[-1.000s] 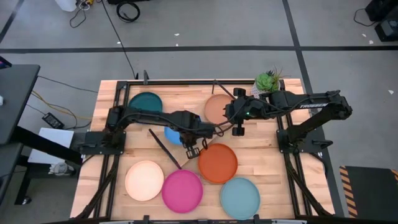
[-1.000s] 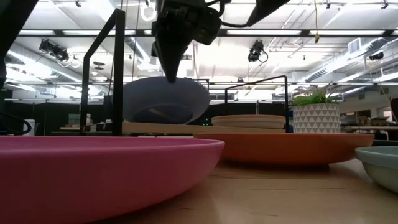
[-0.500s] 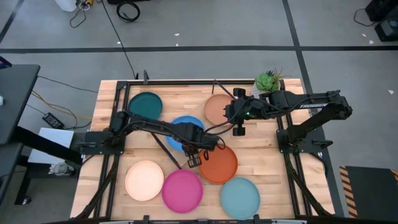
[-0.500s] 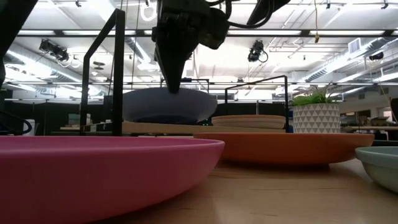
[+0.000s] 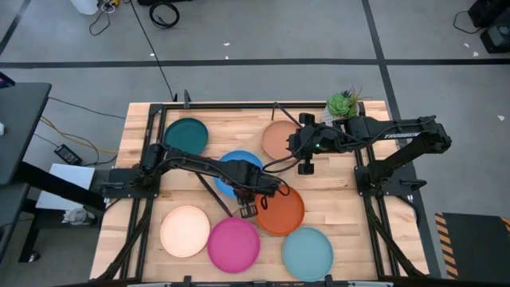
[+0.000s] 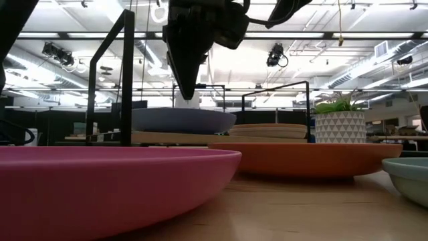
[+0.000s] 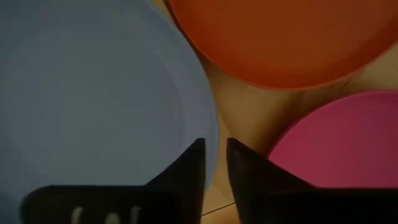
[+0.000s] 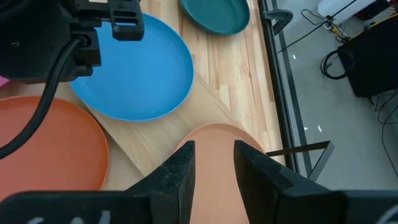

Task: Place and stack plates onto a shelf
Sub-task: Put the blue plate on the shelf, then stack the orange plate on top of the blue plate on the shelf

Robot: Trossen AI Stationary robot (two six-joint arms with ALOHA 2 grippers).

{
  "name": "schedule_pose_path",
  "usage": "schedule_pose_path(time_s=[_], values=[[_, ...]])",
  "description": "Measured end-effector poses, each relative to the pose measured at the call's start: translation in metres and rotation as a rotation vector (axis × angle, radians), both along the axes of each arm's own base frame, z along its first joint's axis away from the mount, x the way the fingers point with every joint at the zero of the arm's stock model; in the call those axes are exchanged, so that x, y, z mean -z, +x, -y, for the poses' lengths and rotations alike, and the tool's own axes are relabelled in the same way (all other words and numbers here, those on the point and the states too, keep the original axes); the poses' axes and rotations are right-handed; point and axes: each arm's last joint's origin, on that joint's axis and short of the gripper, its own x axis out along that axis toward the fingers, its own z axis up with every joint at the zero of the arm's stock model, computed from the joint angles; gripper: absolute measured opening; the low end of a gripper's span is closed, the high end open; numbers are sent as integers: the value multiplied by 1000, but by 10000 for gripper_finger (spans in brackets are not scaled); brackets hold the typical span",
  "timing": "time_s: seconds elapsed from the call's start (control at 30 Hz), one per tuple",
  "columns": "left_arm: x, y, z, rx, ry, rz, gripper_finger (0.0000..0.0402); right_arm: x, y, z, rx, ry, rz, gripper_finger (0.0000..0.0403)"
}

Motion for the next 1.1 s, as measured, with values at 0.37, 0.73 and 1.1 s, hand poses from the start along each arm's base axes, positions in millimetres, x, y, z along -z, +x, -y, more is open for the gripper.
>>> schedule_pose_path(time_s=[0.37,0.73,1.1], values=[[-57,-20,-40,175,198,136,125,0,0,0,4,22,5,116],[-97,-27,-35,488,68,387,116,-1,-4,1,43,11,4,116],[-75,-12,48,731,115,478,116,-34,-45,4,77,9,160,116]])
